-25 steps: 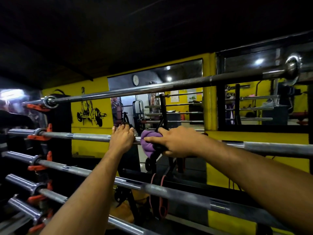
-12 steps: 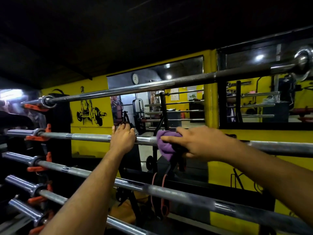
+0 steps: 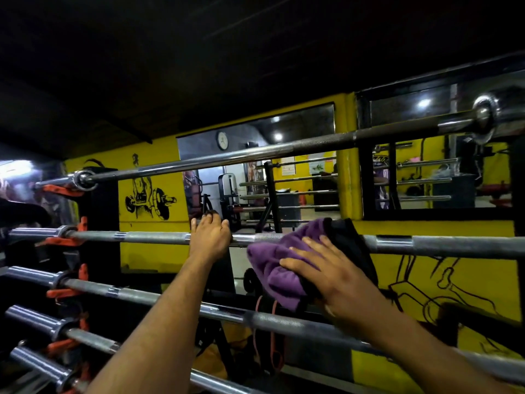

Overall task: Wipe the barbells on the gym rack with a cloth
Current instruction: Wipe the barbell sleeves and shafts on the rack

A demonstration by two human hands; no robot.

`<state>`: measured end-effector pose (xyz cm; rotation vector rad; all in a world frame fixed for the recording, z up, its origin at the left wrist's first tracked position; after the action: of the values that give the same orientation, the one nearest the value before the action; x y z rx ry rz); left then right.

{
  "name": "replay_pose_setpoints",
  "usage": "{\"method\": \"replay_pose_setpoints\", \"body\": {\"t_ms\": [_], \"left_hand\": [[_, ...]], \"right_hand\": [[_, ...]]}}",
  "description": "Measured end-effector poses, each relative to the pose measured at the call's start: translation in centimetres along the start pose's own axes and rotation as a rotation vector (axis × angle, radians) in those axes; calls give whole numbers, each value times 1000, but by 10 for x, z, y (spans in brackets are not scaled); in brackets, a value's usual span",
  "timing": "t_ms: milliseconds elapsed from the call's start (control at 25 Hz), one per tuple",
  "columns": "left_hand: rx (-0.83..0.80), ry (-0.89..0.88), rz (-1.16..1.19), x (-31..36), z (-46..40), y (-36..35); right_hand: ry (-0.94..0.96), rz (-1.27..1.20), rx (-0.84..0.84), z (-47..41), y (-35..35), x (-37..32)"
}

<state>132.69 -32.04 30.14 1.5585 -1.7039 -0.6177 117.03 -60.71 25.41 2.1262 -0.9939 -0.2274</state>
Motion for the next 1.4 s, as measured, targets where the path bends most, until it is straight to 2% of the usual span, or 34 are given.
{"method": "replay_pose_setpoints", "body": {"t_ms": [80, 120, 200, 280, 360, 480, 640, 800, 920, 1120, 1200, 1320, 1400], "left_hand": [[-10, -2, -35, -3, -1, -3], [-22, -5, -46, -3, -1, -4], [-36, -4, -38, -4, -2, -5], [-24, -16, -38, -4, -1, -1], [-28, -28, -26, -2, 1, 3], [-51, -65, 17, 2, 4, 6], [-77, -126, 166, -9, 8, 17], [31, -41, 146, -60, 11, 16], [94, -34, 151, -67, 6, 6], [87, -16, 167, -68, 8, 8], [80, -21, 172, -65, 11, 11], [66, -12, 184, -66, 13, 10], [73, -11, 188, -66, 12, 10]], "right_hand": [[-177, -285, 54, 32, -4, -10], [-369, -539, 118, 44, -5, -13], [-916, -1141, 429, 71, -21, -3], [-1421, -1488, 695, 95, -37, 3], [-1612, -1709, 811, 101, -41, 1], [-1578, -1817, 946, 95, -28, -3], [-1421, -1790, 1079, 50, -5, 0], [-1535, -1675, 1156, -8, -13, 1], [-1556, -1736, 1161, -46, -35, -21], [-1548, -1803, 828, -104, -77, -78], [-1569, -1808, 782, -102, -85, -82], [-1594, -1751, 817, -68, -65, -68], [-1603, -1694, 980, -38, -43, -48]]}}
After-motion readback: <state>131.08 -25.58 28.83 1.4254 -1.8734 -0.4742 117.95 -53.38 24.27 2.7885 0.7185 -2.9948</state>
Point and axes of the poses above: each hand's wrist, its own z-axis away from the middle knuckle, its own y-axis out of the back of the hand, x = y × z, the point moved 5 cm from there along -z, towards the middle knuckle, and after that the axes turned 3 degrees about -y, right-handed, at the moved point
